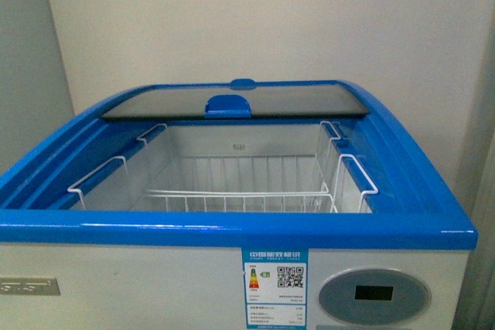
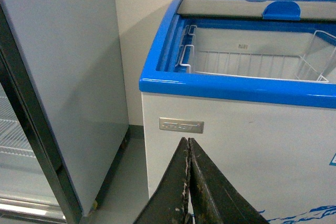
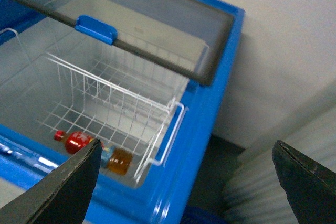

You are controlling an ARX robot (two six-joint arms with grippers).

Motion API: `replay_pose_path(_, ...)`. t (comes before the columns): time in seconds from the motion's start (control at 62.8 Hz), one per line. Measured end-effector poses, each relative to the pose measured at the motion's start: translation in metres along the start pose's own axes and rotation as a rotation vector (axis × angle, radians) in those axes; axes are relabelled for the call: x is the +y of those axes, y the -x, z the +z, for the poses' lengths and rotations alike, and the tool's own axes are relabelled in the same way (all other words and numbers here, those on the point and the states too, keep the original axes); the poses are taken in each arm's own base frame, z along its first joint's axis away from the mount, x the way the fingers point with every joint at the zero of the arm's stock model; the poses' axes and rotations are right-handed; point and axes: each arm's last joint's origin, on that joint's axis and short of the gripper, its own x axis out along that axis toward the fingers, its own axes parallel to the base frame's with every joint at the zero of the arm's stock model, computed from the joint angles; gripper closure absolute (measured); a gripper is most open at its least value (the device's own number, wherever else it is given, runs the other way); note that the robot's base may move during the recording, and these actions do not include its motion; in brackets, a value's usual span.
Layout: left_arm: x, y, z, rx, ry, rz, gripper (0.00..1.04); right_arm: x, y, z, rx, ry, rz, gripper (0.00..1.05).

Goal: Put drink in fridge

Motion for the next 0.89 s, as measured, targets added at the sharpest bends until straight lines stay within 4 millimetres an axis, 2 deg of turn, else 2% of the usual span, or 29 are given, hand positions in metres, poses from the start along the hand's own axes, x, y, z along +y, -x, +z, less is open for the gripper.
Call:
replay_pose_path(0.032,0.000,0.000,0.000,0.000,0.000,0.000,1.02,-0.002,0.019,-0.010,0.010,-0.046,-0.016,0.08)
replay_pose_path(0.08,0.000,0.000,0.000,0.000,0.000,0.000,1.02,-0.004,0.058,-0.034,0.036,-0.144,-0.033,0.08)
replay_pose_path(0.096,0.000,0.000,0.000,0.000,0.000,0.000,1.02,-0.004,0.064,-0.039,0.041,-0.158,-0.038,0.08)
replay_pose_path(0.143,0.000,0.000,0.000,0.000,0.000,0.000,1.02,-0.003,0.092,-0.058,-0.030,-0.186,-0.095,0.13)
replay_pose_path(0.223,0.000,0.000,0.000,0.000,0.000,0.000,1.02,-0.003,0.123,-0.087,-0.218,-0.221,-0.103,0.25)
replay_pose_path(0.255,0.000,0.000,0.000,0.000,0.000,0.000,1.02,-0.004,0.127,-0.096,-0.255,-0.228,-0.105,0.28)
replay_pose_path(0.319,0.000,0.000,0.000,0.001,0.000,0.000,1.02,-0.003,0.140,-0.134,-0.351,-0.242,-0.132,0.42)
replay_pose_path(0.43,0.000,0.000,0.000,0.000,0.000,0.000,1.02,-0.002,0.121,-0.179,-0.292,-0.237,-0.135,0.65)
replay_pose_path(0.542,0.000,0.000,0.000,0.000,0.000,0.000,1.02,0.001,0.112,-0.198,-0.263,-0.240,-0.135,0.80)
replay_pose_path(0.637,0.000,0.000,0.000,0.000,0.000,0.000,1.02,0.005,0.109,-0.213,-0.269,-0.239,-0.136,1.01)
replay_pose_path(0.892,0.000,0.000,0.000,0.000,0.000,0.000,1.02,0.010,0.103,-0.235,-0.276,-0.239,-0.136,1.02)
